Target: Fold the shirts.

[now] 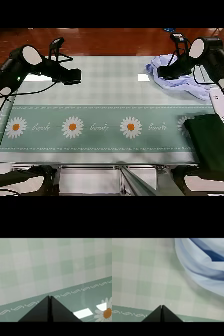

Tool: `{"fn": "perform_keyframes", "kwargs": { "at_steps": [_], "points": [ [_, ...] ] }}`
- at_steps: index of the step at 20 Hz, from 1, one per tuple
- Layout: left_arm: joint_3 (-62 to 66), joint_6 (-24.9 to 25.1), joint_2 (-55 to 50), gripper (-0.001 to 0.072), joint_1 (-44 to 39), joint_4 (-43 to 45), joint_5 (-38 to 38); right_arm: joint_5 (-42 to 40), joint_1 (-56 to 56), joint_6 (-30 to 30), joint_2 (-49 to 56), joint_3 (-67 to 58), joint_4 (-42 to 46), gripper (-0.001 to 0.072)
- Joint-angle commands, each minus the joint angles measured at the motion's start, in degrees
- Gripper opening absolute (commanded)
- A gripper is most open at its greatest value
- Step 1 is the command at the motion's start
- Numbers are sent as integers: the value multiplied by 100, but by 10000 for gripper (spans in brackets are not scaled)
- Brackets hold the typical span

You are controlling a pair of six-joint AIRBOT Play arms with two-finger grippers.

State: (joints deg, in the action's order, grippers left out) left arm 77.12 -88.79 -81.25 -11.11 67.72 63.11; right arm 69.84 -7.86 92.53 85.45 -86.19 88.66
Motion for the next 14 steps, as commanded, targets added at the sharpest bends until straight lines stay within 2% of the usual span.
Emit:
{"fn": "perform_keyframes", "kwargs": {
  "at_steps": [1, 4, 5, 6, 7, 8, 9, 10, 11, 14],
  "points": [
    [4, 2, -4, 16, 0, 0, -4, -13, -4, 7, 2, -4, -24, 18],
    [4, 85, -35, 16, 2, 2, -509, -822, 11, -24, 4, -4, 142, 19],
    [4, 83, -70, 26, 0, 4, -730, -1121, 26, -22, 4, -4, 380, 49],
    [4, 85, -122, 126, 2, 9, -990, -1423, 55, 11, 4, -4, 695, 208],
    [4, 83, -186, 345, 4, 24, -1274, -1661, 61, 98, 17, -4, 933, 309],
    [4, 83, -260, 507, 2, 48, -1508, -1803, 66, 175, 35, -4, 1235, 309],
    [4, 83, -319, 509, 13, 109, -1722, -1961, 87, 304, 76, -4, 1685, 322],
    [4, 83, -372, 509, 39, 203, -1884, -2188, 157, 564, 151, -4, 2087, 400],
    [4, 83, -385, 509, 94, 245, -1985, -2404, 286, 758, 262, -4, 2181, 412],
    [7, 83, -380, 508, 380, 240, -2090, -2594, 671, 492, 835, -4, 1576, 416]
  ]
}}
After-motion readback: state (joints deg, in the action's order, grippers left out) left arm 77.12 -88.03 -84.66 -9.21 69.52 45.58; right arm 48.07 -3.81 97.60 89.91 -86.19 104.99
